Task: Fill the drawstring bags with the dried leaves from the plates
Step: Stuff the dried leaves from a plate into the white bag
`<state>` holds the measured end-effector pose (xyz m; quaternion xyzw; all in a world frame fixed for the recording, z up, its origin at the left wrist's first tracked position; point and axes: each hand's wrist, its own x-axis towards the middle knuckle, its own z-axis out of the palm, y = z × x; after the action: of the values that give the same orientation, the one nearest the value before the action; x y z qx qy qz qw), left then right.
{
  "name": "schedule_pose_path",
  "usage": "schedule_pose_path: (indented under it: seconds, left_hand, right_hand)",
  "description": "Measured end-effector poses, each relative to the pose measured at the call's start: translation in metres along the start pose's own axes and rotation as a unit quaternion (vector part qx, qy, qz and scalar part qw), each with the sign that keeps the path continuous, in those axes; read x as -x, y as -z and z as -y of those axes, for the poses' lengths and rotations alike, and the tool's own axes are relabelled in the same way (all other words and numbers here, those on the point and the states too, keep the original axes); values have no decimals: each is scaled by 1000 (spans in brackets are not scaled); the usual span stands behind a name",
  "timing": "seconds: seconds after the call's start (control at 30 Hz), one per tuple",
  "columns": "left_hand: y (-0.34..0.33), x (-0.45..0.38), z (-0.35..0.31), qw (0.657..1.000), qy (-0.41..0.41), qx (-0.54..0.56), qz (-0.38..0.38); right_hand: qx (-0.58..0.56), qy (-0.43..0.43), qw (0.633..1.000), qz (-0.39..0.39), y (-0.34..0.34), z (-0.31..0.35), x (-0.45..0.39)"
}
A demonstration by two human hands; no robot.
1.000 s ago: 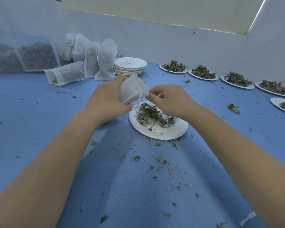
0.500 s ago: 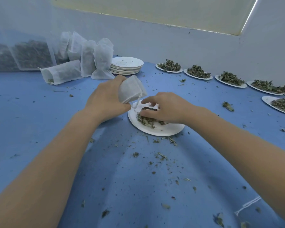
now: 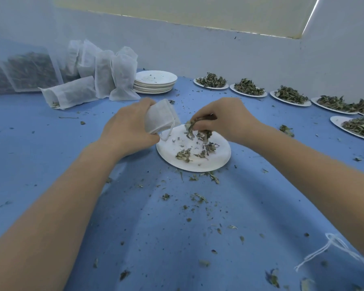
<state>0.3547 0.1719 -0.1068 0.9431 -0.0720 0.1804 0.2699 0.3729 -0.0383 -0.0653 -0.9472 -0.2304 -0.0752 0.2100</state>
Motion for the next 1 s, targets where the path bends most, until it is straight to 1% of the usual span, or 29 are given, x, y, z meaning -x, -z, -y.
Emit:
schedule_pose_path:
  seconds: [0.17,0.3,0.4,0.47,0.53,0.6,0.7,0.77,0.8,0.93,1.0]
  left_hand:
    - [-9,2,-10,996,-27,-85,14]
    - [-20,5,-20,988,-72,-134,-16]
    - [-24,6,-25,990,-76,-115,-39]
    - [-25,7,-27,994,-60,-83,-47]
    - [-26,6,-28,997,-36,-39,-55]
    - [-25,6,-29,998,-19,3,-62]
    - [-25,6,-29,997,-12,33,-66]
    - [-25,6,-28,997,-9,43,-69]
    - [-24,6,-28,996,-10,47,-69]
    - [-24,8,-30,997,-42,25,-56]
    - [-25,10,-32,995,-67,5,-69]
  right_hand:
    - [-23,7,999,-46,16,-1,7]
    - [-8,42,998,-35,12,11,7]
    - [-22,50,998,-40,6,17,7]
    - [-53,44,996,-55,4,19,6]
    - [-102,29,993,-53,1,19,6]
    - [-143,13,989,-17,1,19,7]
    - [-223,3,972,76,6,15,10]
    - [-251,12,963,97,7,13,13]
    - [-251,15,964,87,7,12,14]
    - [-272,7,962,-2,0,11,14]
    - [-277,-11,960,-35,-6,12,11]
